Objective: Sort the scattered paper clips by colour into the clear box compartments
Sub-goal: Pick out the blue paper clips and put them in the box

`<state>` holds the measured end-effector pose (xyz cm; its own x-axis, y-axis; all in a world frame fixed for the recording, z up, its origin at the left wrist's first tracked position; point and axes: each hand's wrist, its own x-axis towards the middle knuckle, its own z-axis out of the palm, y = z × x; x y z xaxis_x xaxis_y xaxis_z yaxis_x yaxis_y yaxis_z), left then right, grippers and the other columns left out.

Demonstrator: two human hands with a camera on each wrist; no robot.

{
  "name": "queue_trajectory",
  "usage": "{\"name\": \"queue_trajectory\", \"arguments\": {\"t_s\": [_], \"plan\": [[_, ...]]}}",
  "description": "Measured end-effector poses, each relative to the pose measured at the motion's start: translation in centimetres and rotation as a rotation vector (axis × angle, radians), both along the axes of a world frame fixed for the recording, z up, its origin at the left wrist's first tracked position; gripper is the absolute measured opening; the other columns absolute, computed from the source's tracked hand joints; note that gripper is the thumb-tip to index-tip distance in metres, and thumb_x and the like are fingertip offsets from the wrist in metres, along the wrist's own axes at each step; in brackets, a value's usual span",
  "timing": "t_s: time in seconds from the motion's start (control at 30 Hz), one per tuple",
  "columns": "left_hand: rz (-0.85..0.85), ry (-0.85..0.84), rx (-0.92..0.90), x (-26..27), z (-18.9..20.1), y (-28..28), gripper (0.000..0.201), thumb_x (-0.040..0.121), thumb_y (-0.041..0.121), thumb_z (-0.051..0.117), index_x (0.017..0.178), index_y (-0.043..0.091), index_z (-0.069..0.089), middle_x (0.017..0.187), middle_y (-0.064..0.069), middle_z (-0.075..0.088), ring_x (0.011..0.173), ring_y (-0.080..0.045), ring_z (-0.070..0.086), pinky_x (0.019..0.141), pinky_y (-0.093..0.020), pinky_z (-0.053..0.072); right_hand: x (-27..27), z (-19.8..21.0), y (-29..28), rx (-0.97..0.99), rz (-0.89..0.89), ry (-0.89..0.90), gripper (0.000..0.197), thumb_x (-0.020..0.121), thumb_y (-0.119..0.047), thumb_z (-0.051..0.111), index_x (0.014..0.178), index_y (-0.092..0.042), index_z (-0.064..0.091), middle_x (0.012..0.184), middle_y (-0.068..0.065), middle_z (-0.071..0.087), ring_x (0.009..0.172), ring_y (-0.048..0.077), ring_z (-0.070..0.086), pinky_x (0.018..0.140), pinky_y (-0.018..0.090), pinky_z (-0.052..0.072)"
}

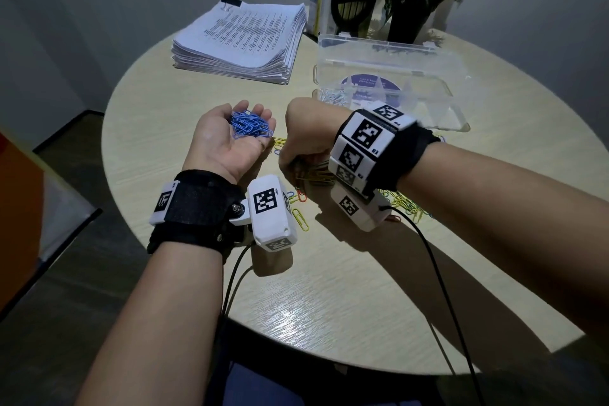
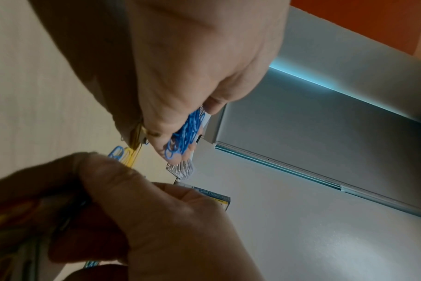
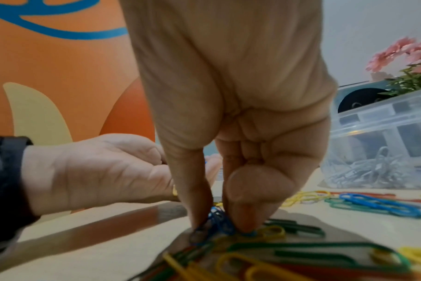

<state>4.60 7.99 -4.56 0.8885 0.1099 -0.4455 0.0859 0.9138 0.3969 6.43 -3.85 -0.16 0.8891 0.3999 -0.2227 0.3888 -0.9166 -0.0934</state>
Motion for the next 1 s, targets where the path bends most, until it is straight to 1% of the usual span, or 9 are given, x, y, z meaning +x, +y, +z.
{"name": "queue_trajectory", "arguments": {"t_s": [0.2, 0.27, 0.37, 0.43, 0.6, 0.7, 0.8, 0.9, 1.0], "plan": [[-0.02, 0.0, 0.02, 0.0, -0.1, -0.1, 0.034, 0.102, 0.022, 0.03, 0.09, 0.003, 0.055, 0.094, -0.018, 0.056, 0.086, -0.028, 0.056, 0.085, -0.039, 0.042, -0.2, 0.3, 0.0, -0.02, 0.007, 0.009, 0.039, 0.076, -0.029, 0.075, 0.06, -0.011, 0.044, 0.059, 0.002, 0.044, 0.06, 0.019, 0.048, 0.043, 0.022, 0.034], [-0.028, -0.004, 0.025, 0.0, -0.1, -0.2, 0.034, 0.102, 0.022, 0.03, 0.09, 0.003, 0.055, 0.093, -0.018, 0.056, 0.086, -0.028, 0.056, 0.086, -0.039, 0.042, -0.1, 0.6, -0.2, 0.016, -0.009, 0.024, 0.023, 0.08, -0.022, 0.069, 0.07, -0.005, 0.057, 0.065, 0.005, 0.05, 0.07, 0.021, 0.051, 0.046, 0.022, 0.039], [-0.037, -0.004, 0.037, -0.1, -0.1, -0.3, 0.033, 0.102, 0.021, 0.031, 0.089, 0.003, 0.056, 0.093, -0.018, 0.056, 0.086, -0.028, 0.056, 0.085, -0.039, 0.042, 0.3, 1.3, -0.8, 0.136, -0.039, 0.082, 0.027, 0.085, -0.018, 0.062, 0.101, 0.003, 0.068, 0.085, 0.01, 0.066, 0.079, 0.022, 0.065, 0.074, 0.032, 0.058], [-0.047, -0.002, 0.048, 0.0, -0.1, -0.3, 0.033, 0.101, 0.022, 0.031, 0.089, 0.004, 0.056, 0.093, -0.018, 0.056, 0.086, -0.028, 0.056, 0.078, -0.039, 0.044, 0.6, 1.8, -0.9, 0.234, -0.047, 0.112, 0.028, 0.088, -0.02, 0.058, 0.102, 0.004, 0.067, 0.097, 0.015, 0.072, 0.092, 0.027, 0.07, 0.085, 0.043, 0.057], [-0.069, -0.027, -0.012, -0.1, 0.1, -0.7, 0.027, 0.1, 0.02, 0.034, 0.09, 0.003, 0.053, 0.09, -0.02, 0.057, 0.089, -0.028, 0.058, 0.084, -0.038, 0.051, 0.8, 2.6, 0.3, 0.43, -0.035, 0.146, 0.02, 0.089, -0.009, 0.058, 0.095, 0.005, 0.071, 0.088, 0.021, 0.073, 0.082, 0.03, 0.072, 0.078, 0.045, 0.059], [-0.099, -0.048, -0.021, -0.2, 0.1, -0.9, 0.03, 0.101, 0.021, 0.031, 0.086, 0.004, 0.05, 0.071, -0.017, 0.062, 0.067, -0.026, 0.06, 0.063, -0.032, 0.052, 0.9, 2.5, 1.0, 0.47, -0.001, 0.078, 0.017, 0.087, -0.006, 0.061, 0.098, 0.001, 0.072, 0.092, 0.019, 0.072, 0.08, 0.023, 0.069, 0.081, 0.041, 0.058], [-0.114, -0.043, -0.024, -0.1, 0.1, -0.7, 0.026, 0.101, 0.023, 0.029, 0.096, 0.005, 0.048, 0.086, -0.016, 0.057, 0.073, -0.026, 0.056, 0.08, -0.036, 0.048, 1.1, 2.2, 1.1, 0.584, 0.001, 0.121, 0.017, 0.086, -0.01, 0.067, 0.097, 0.002, 0.071, 0.088, 0.02, 0.072, 0.068, 0.021, 0.066, 0.075, 0.037, 0.06], [-0.101, -0.025, 0.003, 0.0, 0.1, -0.6, 0.031, 0.101, 0.023, 0.03, 0.088, 0.004, 0.051, 0.089, -0.02, 0.056, 0.08, -0.029, 0.055, 0.085, -0.04, 0.046, 1.4, 2.4, 0.6, 0.635, -0.041, 0.098, 0.012, 0.087, 0.0, 0.061, 0.094, 0.004, 0.07, 0.081, 0.02, 0.07, 0.066, 0.025, 0.066, 0.072, 0.037, 0.06], [-0.089, -0.016, 0.034, -0.2, 0.3, -0.7, 0.034, 0.102, 0.023, 0.029, 0.088, 0.003, 0.053, 0.092, -0.02, 0.055, 0.083, -0.029, 0.055, 0.089, -0.041, 0.043, 2.1, 2.7, -0.5, 0.578, -0.102, 0.033, 0.014, 0.086, 0.002, 0.058, 0.093, 0.007, 0.07, 0.07, 0.015, 0.066, 0.057, 0.021, 0.061, 0.058, 0.027, 0.057]]}}
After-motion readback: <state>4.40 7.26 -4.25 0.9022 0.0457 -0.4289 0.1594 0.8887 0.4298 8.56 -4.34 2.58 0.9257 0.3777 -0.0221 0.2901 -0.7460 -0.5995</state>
